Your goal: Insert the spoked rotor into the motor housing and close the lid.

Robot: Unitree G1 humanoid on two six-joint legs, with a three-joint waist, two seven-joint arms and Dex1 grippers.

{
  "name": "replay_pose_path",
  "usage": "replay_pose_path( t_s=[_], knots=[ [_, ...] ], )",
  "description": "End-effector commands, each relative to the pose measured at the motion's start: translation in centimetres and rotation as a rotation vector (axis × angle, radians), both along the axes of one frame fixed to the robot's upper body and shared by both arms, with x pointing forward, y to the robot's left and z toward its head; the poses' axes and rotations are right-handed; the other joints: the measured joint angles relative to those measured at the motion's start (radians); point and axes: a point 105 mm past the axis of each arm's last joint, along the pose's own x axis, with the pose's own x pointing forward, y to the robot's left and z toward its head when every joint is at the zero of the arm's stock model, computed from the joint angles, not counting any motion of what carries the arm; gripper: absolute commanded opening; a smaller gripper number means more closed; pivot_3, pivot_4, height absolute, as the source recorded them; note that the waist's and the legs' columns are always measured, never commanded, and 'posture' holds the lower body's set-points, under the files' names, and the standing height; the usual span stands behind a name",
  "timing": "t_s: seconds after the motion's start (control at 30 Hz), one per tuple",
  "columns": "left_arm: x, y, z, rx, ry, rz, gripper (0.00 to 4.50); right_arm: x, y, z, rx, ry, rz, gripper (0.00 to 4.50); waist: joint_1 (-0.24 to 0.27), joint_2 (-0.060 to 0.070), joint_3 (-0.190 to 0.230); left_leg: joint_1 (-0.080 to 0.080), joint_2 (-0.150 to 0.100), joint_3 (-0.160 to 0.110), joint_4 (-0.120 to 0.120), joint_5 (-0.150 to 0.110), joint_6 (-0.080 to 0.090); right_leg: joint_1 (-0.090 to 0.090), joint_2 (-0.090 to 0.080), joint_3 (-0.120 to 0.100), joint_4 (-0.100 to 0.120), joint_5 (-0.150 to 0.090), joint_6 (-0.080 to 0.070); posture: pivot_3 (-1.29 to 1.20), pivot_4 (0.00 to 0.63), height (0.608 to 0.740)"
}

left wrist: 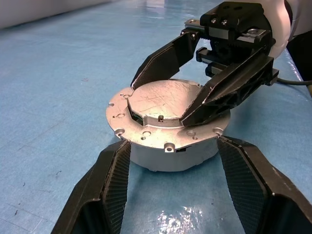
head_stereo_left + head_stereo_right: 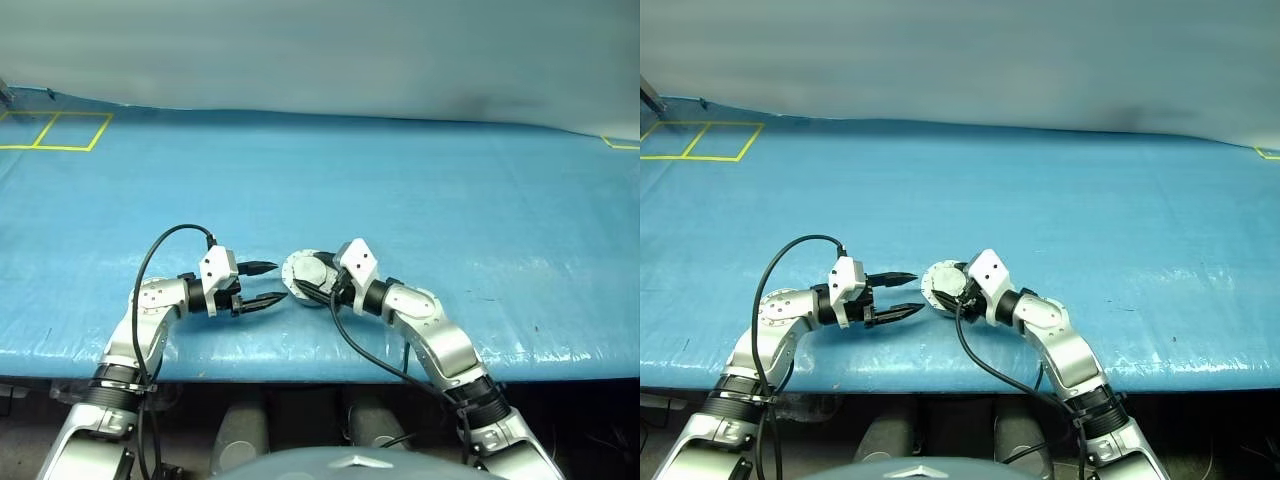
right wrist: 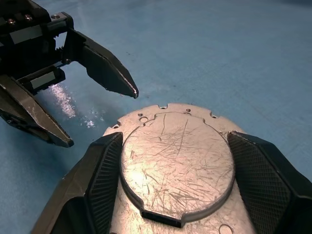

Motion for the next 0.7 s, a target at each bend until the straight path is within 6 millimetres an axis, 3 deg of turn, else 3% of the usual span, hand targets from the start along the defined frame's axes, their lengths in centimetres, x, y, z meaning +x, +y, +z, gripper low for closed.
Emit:
replay_pose_path(
  t_s=[0.03, 0.13, 0.23, 0.5, 0.7],
  knots=[
    [0.1, 0.1, 0.4, -0.005, -0.029, 0.004, 3.07, -0.2, -0.1, -0.9, -0.024, 0.022, -0.007, 3.58, 0.000, 0.000, 0.000, 0.000, 0.000, 0.000, 0.000, 0.000, 0.000, 0.000, 0.000, 0.000, 0.000, 0.000, 0.000, 0.00, 0.150, 0.740],
    [0.1, 0.2, 0.4, -0.006, -0.028, 0.004, 3.07, 0.0, -0.3, -0.8, -0.002, 0.037, -0.023, 3.58, 0.000, 0.000, 0.000, 0.000, 0.000, 0.000, 0.000, 0.000, 0.000, 0.000, 0.000, 0.000, 0.000, 0.000, 0.000, 0.00, 0.150, 0.740],
    [0.1, 0.2, 0.4, -0.004, -0.028, 0.005, 3.07, 0.3, -0.6, -0.5, 0.028, 0.050, -0.039, 3.06, 0.000, 0.000, 0.000, 0.000, 0.000, 0.000, 0.000, 0.000, 0.000, 0.000, 0.000, 0.000, 0.000, 0.000, 0.000, 0.00, 0.150, 0.740],
    [0.1, 0.3, 0.2, 0.004, -0.025, 0.004, 3.07, 0.2, -0.9, 1.3, 0.119, 0.086, -0.001, 3.05, 0.002, 0.000, 0.000, 0.000, 0.000, 0.000, 0.000, 0.000, 0.000, 0.000, 0.000, 0.000, 0.000, 0.000, 0.000, 0.00, 0.150, 0.740],
    [0.1, 0.2, 0.2, 0.002, -0.022, 0.003, 3.07, -0.1, -1.1, 1.0, 0.015, 0.041, 0.053, 3.05, 0.002, 0.000, 0.000, 0.000, 0.000, 0.000, 0.000, 0.000, 0.000, 0.000, 0.000, 0.000, 0.000, 0.000, 0.000, 0.00, 0.150, 0.740]
  ],
)
